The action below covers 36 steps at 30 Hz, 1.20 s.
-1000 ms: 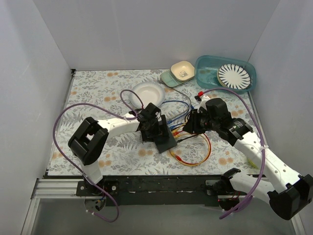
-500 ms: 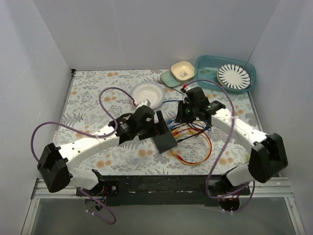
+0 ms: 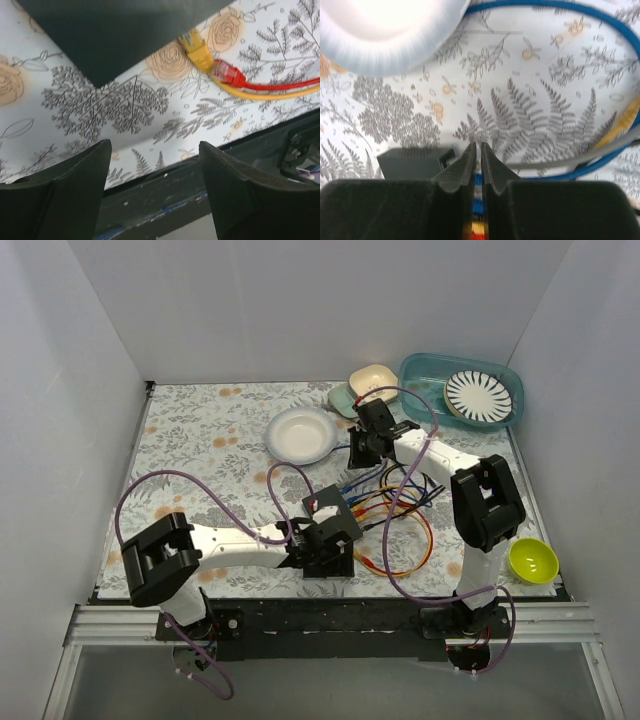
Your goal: Pull the plug from the switch port
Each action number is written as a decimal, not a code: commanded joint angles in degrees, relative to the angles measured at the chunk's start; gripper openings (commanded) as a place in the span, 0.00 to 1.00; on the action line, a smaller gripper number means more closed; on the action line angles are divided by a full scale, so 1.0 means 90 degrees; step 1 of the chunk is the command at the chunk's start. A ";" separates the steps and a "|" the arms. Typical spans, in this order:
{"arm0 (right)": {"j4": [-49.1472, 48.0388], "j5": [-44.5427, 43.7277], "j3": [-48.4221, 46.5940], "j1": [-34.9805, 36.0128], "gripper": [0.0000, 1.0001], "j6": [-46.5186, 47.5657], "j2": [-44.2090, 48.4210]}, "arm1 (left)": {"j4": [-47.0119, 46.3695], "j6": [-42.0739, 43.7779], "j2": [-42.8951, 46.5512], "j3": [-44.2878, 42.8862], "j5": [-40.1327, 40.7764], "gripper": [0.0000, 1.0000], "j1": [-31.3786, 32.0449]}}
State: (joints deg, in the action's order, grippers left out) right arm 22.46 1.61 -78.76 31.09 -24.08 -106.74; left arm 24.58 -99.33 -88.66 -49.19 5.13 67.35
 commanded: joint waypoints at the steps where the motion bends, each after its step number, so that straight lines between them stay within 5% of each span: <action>1: -0.0327 0.0016 -0.0613 -0.0124 0.15 -0.0011 -0.0434 | -0.0602 -0.0155 -0.0392 0.0007 0.0036 0.69 0.0016; 7: 0.0561 -0.0081 -0.1172 -0.0144 0.07 0.0214 -0.1392 | -0.0611 -0.0369 -0.1047 0.0045 -0.0100 0.67 -0.0197; 21: 0.0464 0.0504 0.1161 -0.0096 0.05 -0.0108 0.0452 | -0.0505 -0.0429 -0.1145 0.0534 -0.0833 0.66 -0.2150; 30: -0.0248 0.1207 0.3474 0.0178 0.06 -0.0694 0.2005 | -0.0114 0.0020 -0.1612 -0.0441 -0.0775 0.69 -0.2981; 36: -0.0221 0.1121 0.3607 0.0354 0.06 -0.0831 0.2640 | 0.0159 0.0148 -0.1877 -0.1018 -0.0677 0.70 -0.3557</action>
State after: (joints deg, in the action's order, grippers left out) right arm 18.68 9.15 -45.60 32.84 -29.93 -86.85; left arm 20.47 -103.11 -101.25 -58.08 -13.21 39.75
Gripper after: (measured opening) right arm 0.064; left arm 0.693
